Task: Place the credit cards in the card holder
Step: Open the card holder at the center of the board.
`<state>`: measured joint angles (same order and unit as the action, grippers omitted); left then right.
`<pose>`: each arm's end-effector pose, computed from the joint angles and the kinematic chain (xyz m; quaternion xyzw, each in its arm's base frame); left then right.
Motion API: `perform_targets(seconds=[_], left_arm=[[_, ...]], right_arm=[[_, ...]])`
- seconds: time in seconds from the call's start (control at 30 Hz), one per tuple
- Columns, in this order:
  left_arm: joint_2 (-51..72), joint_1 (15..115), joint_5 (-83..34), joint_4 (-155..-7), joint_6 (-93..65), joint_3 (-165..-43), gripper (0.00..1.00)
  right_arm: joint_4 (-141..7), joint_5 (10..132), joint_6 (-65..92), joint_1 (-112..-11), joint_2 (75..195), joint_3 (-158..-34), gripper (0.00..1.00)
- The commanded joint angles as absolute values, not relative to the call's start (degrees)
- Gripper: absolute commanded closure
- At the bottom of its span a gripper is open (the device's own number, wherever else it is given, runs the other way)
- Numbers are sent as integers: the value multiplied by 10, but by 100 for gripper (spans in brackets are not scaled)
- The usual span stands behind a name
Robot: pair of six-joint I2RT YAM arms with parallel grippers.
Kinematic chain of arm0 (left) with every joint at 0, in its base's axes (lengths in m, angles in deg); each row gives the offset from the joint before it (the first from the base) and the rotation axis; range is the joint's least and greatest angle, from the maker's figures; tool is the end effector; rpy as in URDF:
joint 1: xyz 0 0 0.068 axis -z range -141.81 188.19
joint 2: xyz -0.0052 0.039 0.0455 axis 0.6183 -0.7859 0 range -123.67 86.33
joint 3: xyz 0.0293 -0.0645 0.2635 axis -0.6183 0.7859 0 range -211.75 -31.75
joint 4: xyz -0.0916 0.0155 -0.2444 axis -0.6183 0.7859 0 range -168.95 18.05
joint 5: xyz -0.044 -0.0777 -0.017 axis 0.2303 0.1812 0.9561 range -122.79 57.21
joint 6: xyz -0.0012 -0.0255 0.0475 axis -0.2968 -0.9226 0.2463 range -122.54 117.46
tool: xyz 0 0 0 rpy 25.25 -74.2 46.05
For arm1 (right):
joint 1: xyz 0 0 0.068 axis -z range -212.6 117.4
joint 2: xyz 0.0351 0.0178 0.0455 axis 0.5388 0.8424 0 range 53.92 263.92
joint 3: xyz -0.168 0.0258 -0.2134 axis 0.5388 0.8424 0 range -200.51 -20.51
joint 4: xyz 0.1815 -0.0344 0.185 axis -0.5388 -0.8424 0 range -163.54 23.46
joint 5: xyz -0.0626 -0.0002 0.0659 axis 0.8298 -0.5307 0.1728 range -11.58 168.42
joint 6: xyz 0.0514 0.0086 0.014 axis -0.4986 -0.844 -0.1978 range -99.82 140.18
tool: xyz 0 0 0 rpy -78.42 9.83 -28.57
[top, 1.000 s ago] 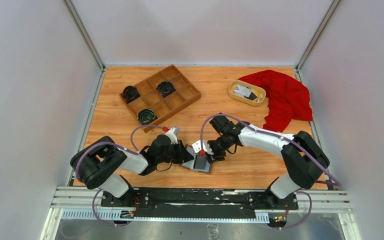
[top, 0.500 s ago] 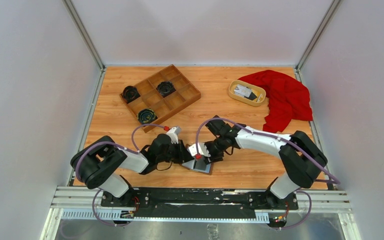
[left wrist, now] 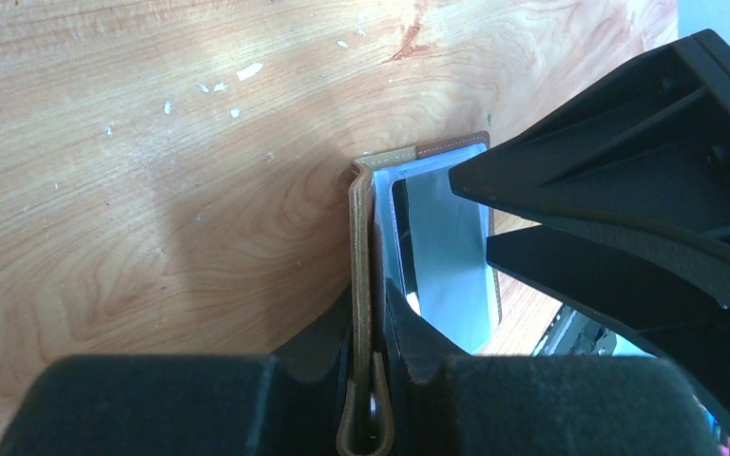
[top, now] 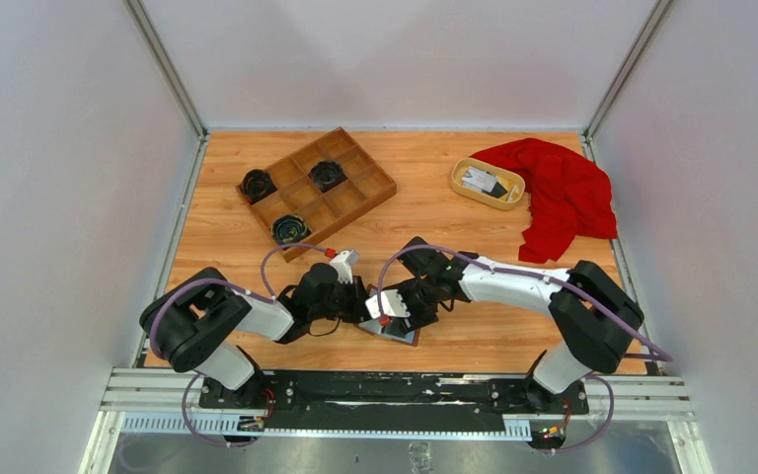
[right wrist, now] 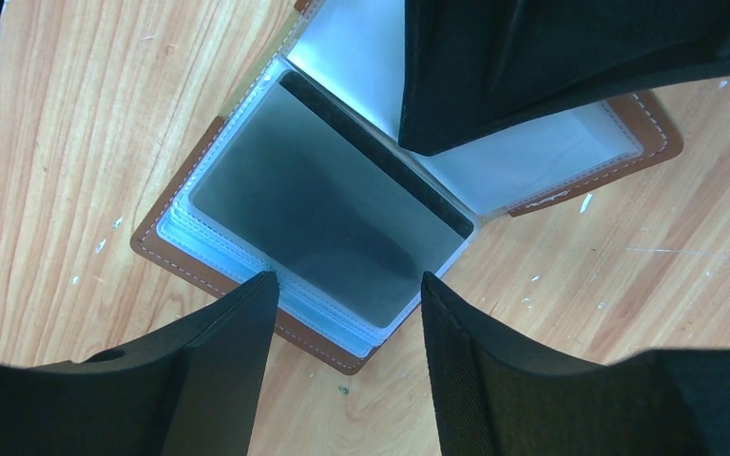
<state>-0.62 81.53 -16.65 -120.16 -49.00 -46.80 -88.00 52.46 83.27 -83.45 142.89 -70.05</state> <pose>0.1621 -0.1665 0.1076 0.0460 0.8620 -0.4321 0.2609 0.1735 0.2379 0.1756 -0.8215 0.4668 0.1900 0.2667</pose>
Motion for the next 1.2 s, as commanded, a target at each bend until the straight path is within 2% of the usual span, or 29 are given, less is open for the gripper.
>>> perform_targets(seconds=[0.0,0.6,1.17], left_arm=[[-25,816,-148,-1142,-466,-467,86],[-17,816,-135,-1143,-468,-470,73],[-39,816,-139,-1142,-474,-478,73]], right_arm=[[-833,564,822,-855,1431,-681,39],[-782,544,664,-841,1405,-708,43],[-774,466,554,-775,1395,-726,45]])
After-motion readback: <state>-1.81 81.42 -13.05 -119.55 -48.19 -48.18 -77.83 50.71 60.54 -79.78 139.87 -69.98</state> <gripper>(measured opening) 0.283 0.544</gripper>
